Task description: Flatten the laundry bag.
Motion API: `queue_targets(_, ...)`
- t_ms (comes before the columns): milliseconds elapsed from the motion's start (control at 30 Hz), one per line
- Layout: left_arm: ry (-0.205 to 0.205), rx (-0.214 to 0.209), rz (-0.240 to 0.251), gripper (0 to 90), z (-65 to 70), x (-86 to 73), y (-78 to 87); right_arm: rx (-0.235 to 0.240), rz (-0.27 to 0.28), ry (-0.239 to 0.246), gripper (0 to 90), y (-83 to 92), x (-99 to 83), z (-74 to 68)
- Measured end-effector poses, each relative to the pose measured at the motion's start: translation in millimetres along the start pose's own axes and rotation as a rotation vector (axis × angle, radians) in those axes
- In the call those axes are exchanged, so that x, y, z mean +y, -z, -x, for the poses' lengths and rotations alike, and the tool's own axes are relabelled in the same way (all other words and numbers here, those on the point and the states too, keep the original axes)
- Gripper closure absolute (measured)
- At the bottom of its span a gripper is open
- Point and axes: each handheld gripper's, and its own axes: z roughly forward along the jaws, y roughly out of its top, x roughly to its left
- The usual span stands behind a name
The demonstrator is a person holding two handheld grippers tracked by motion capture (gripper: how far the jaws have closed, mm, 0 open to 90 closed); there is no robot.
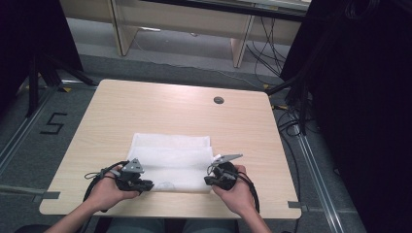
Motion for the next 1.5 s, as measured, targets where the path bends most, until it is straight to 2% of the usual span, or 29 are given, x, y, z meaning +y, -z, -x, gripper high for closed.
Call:
queue_targets(33,0.02,0.007,0.004,82.1,-1.0,-0.3,-3.5,0.002,0.001,-0.002,90.0,-3.4,0.4,-2.4)
queue_targets(67,0.02,0.007,0.004,82.2,-1.0,-0.3,-3.5,0.002,0.001,-0.002,90.0,-3.4,0.4,-2.4)
queue_targets(133,0.047,0.0,0.014,82.2,-5.5,1.8,-7.1,-0.015,-0.008,0.024,89.6,-8.3,2.8,-1.3)
queue_targets(167,0.064,0.001,0.033,82.3,-7.7,3.8,-9.8,-0.018,-0.027,-0.004,89.5,-12.6,4.3,0.3)
queue_targets(267,0.056,0.006,0.029,82.5,-11.0,5.9,-11.4,-0.019,-0.05,-0.011,89.6,-20.8,5.1,8.1)
queue_targets(300,0.067,0.006,0.042,82.5,-11.8,6.7,-13.3,-0.019,-0.05,-0.011,89.6,-20.8,5.1,8.1)
queue_targets(333,0.078,0.012,0.052,82.5,-14.0,8.4,-16.0,-0.031,-0.082,-0.057,89.6,-23.6,5.4,11.0)
queue_targets(400,0.074,0.006,0.062,82.5,-14.7,10.7,-17.8,-0.037,-0.074,-0.034,89.2,-27.7,5.7,16.4)
queue_targets(533,0.065,0.02,0.066,81.3,-15.3,14.0,-21.2,-0.04,-0.077,-0.04,86.1,-29.8,7.1,20.5)
queue_targets(567,0.054,0.023,0.06,81.3,-14.5,15.2,-21.3,-0.043,-0.088,-0.062,83.5,-28.0,9.3,20.4)
queue_targets(600,0.038,0.026,0.062,80.3,-14.9,16.0,-22.0,-0.05,-0.075,-0.057,80.8,-24.4,14.0,21.8)
queue_targets(633,0.04,0.023,0.074,79.2,-13.2,17.0,-22.1,-0.063,-0.005,-0.007,75.8,-17.3,23.1,23.8)
queue_targets(700,0.041,0.022,0.086,79.4,-12.1,17.8,-21.7,-0.066,0.005,-0.015,72.1,-13.5,29.7,23.9)
queue_targets(733,0.039,0.026,0.095,79.6,-11.4,18.7,-21.4,-0.086,0.041,0.041,67.8,-13.6,38.6,29.7)
queue_targets(767,0.064,0.012,0.135,80.0,-6.7,22.1,-21.3,-0.098,0.05,0.055,61.1,-16.4,52.0,33.7)
queue_targets(900,0.05,-0.014,0.151,78.9,-1.3,27.9,-22.9,-0.122,0.027,0.11,51.1,-33.0,81.7,46.4)
queue_targets(933,0.035,-0.016,0.144,78.9,-0.2,29.5,-24.3,-0.122,0.027,0.11,51.1,-33.0,81.7,46.4)
queue_targets(967,0.034,-0.02,0.138,78.4,1.5,30.6,-26.7,-0.148,0.011,0.15,46.6,-44.3,93.3,51.3)
queue_targets(1033,-0.001,-0.017,0.125,78.1,3.5,33.5,-32.5,-0.15,0.001,0.151,45.0,-49.2,98.5,53.0)
queue_targets(1067,0.004,-0.02,0.126,77.8,4.9,34.1,-34.4,-0.15,0.004,0.153,43.7,-55.9,105.0,55.4)
queue_targets(1100,-0.012,-0.014,0.114,77.7,4.4,34.9,-35.3,-0.142,-0.001,0.127,42.8,-58.3,107.5,54.9)
queue_targets(1133,-0.005,-0.022,0.12,77.5,6.4,36.5,-40.1,-0.152,-0.001,0.141,41.4,-63.4,112.9,55.8)
queue_targets(1167,-0.005,-0.022,0.12,77.5,6.4,36.5,-40.1,-0.152,-0.001,0.141,41.4,-63.4,112.9,55.8)
queue_targets(1200,-0.031,-0.021,0.109,77.5,5.4,37.5,-41.9,-0.15,-0.008,0.156,40.8,-67.5,114.7,57.9)
queue_targets(1267,-0.05,-0.011,0.078,77.4,5.2,38.7,-45.6,-0.138,-0.043,0.159,46.2,-76.2,116.2,61.7)
queue_targets(1367,-0.053,-0.013,0.066,77.7,5.8,39.6,-47.0,-0.107,-0.078,0.153,49.7,-80.7,114.9,62.0)
queue_targets(1400,-0.057,-0.011,0.062,77.7,5.8,41.0,-47.9,-0.088,-0.108,0.181,56.5,-84.4,113.2,61.1)
queue_targets(1433,-0.059,-0.011,0.062,77.8,5.7,41.2,-48.5,-0.084,-0.123,0.198,58.6,-85.7,112.4,60.1)
queue_targets(1500,-0.058,-0.013,0.064,78.2,5.6,41.2,-49.0,-0.044,-0.143,0.247,69.6,-86.7,111.7,57.4)
